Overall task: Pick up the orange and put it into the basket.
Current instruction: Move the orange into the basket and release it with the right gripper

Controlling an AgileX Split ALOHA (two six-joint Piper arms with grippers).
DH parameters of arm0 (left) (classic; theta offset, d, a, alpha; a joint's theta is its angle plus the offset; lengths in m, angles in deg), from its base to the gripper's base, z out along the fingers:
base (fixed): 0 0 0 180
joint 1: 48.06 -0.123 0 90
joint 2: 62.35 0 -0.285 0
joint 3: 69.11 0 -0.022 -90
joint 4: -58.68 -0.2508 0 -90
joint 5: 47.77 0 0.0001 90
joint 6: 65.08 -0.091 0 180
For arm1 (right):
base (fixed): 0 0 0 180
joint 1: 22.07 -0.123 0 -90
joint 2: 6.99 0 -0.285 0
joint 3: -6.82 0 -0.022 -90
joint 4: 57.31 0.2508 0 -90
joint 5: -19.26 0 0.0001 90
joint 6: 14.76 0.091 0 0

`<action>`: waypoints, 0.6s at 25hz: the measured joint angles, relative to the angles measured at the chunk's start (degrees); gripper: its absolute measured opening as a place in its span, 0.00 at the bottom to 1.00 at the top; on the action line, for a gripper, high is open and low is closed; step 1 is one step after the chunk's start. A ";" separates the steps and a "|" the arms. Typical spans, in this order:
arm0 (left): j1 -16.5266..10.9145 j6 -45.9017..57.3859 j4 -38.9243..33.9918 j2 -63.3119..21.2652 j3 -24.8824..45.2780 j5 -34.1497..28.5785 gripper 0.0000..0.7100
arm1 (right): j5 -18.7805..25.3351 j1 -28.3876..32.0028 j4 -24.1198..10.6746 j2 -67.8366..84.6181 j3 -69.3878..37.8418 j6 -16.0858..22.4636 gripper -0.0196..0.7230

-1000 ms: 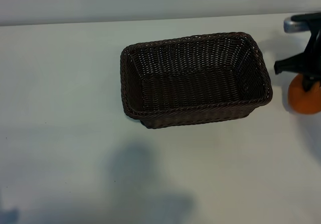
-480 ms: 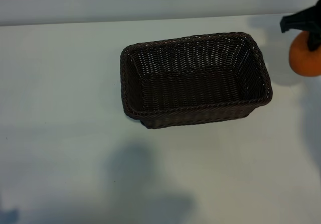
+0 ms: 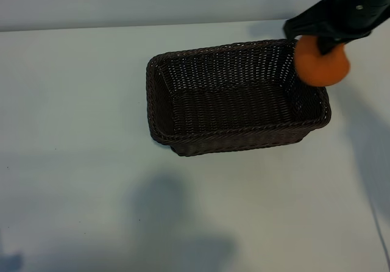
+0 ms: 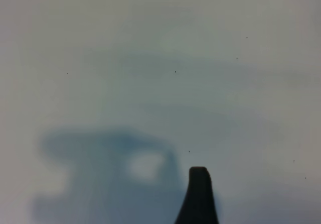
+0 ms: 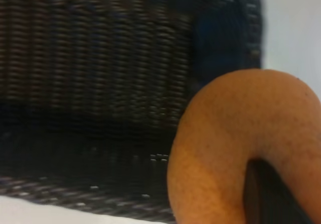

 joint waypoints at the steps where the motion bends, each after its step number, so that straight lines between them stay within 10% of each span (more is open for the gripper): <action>1: 0.00 0.16 0.00 0.00 0.00 0.00 0.83 | -0.12 -0.61 0.00 -0.12 0.29 0.23 0.14; 15: 0.00 0.16 0.00 0.00 0.00 0.00 0.83 | -4.39 -4.11 1.92 -12.71 5.20 0.79 0.14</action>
